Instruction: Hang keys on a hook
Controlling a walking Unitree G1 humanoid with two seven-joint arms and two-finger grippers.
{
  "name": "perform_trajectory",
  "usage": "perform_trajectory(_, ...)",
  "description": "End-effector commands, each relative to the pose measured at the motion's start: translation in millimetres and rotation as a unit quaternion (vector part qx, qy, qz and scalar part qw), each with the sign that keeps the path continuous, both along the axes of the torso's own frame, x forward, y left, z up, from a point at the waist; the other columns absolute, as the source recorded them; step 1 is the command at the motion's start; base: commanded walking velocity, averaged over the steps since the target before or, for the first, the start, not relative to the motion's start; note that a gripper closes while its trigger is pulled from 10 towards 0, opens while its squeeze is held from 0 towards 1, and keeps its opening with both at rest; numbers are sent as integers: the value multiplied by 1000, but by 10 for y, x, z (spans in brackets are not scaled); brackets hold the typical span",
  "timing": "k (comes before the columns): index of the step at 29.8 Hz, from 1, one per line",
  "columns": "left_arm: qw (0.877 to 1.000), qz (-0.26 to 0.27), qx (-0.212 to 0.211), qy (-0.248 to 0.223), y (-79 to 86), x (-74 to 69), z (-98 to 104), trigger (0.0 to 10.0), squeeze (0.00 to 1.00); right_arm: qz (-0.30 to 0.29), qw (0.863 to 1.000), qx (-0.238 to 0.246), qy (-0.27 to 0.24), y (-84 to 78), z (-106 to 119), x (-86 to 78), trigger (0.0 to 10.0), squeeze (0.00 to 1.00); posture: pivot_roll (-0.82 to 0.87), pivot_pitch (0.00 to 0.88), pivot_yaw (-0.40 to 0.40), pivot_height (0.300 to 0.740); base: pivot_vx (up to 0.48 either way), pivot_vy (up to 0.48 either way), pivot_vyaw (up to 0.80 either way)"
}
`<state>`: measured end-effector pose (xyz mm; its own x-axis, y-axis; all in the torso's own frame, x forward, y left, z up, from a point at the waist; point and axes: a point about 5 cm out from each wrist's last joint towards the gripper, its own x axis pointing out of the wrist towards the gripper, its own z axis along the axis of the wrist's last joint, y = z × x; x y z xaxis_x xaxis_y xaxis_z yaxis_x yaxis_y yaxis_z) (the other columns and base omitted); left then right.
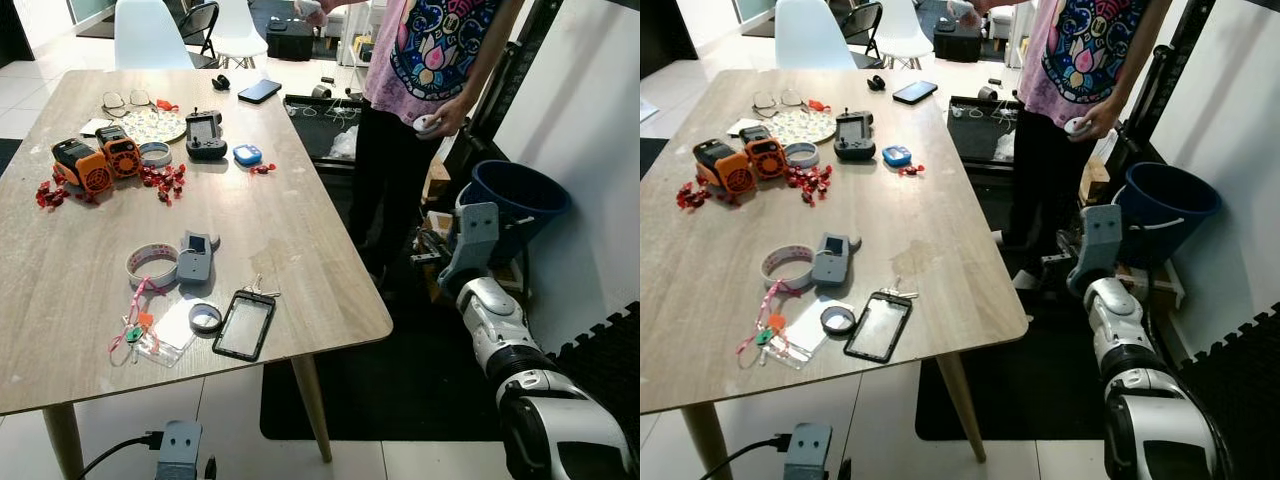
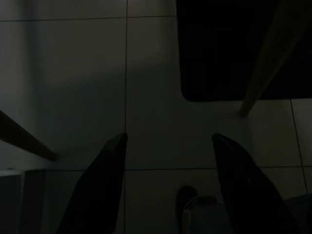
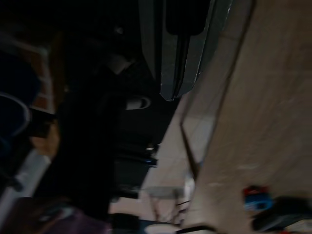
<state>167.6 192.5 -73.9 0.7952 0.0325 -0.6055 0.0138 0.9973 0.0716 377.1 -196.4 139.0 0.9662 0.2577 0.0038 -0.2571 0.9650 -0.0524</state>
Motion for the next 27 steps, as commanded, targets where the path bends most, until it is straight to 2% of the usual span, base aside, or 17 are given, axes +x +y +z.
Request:
perform_trajectory(1, 1000, 3, 6, 9, 46, -46, -19, 10000, 0, 33, 999, -14, 2, 66, -62, -41, 10000, 0, 68, 55, -76, 740, 0, 0, 0)
perform_trajectory(3, 1000, 3, 5, 9, 45, -46, -20, 10000, 0, 45, 999, -14, -1, 103, -64, -47, 10000, 0, 64, 55, -74, 740, 0, 0, 0)
perform_trajectory(5, 1000, 3, 6, 11, 47, -44, -22, 10000, 0, 78, 997, -17, -10, 222, -69, -64, 10000, 0, 62, 55, -74, 740, 0, 0, 0)
perform_trajectory(8, 1000, 3, 6, 12, 46, -42, -24, 10000, 0, 86, 996, -10, -13, 273, -66, -64, 10000, 0, 61, 56, -74, 740, 0, 0, 0)
perform_trajectory(13, 1000, 3, 5, 15, 40, -38, -29, 10000, 0, 148, 989, 19, -8, 541, -102, -95, 10000, 0, 61, 56, -75, 740, 0, 0, 0)
perform_trajectory(14, 1000, 3, 5, 15, 40, -38, -29, 10000, 0, 148, 989, 19, -8, 541, -102, -95, 10000, 0, 61, 56, -75, 740, 0, 0, 0)
perform_trajectory(15, 1000, 4, 5, 16, 39, -38, -31, 10000, 0, 176, 984, 21, 1, 665, -144, -122, 10000, 0, 60, 59, -76, 740, 0, 0, 0)
perform_trajectory(16, 1000, 4, 5, 16, 38, -39, -32, 10000, 0, 182, 983, 20, 7, 711, -170, -132, 10000, 86, 60, 59, -76, 740, 0, 0, 0)
perform_trajectory(18, 1000, 4, 5, 17, 38, -41, -33, 10000, 0, 185, 983, 19, 11, 743, -189, -139, 10000, 114, 60, 59, -76, 740, 0, 0, 0)
perform_trajectory(19, 1000, 4, 6, 18, 38, -43, -34, 10000, 0, 183, 983, 16, 18, 777, -217, -143, 10000, 498, 60, 60, -77, 740, 0, 0, 0)
perform_trajectory(20, 1000, 4, 6, 18, 38, -43, -34, 10000, 0, 183, 983, 16, 18, 777, -217, -143, 10000, 498, 60, 60, -77, 740, 0, 0, 0)
perform_trajectory(21, 1000, 4, 6, 18, 37, -46, -36, 10000, 0, 177, 984, 12, 26, 808, -246, -144, 10000, 659, 60, 61, -77, 740, 0, 0, 0)
perform_trajectory(22, 1000, 5, 6, 19, 36, -49, -39, 10000, 0, 173, 984, 14, 33, 849, -268, -144, 10000, 976, 60, 61, -77, 740, 0, 0, 0)
perform_trajectory(27, 1000, 5, 7, 20, 34, -56, -43, 10000, 0, 180, 983, 20, 43, 946, -292, -151, 10000, 1000, 58, 65, -76, 740, 0, 0, 0)
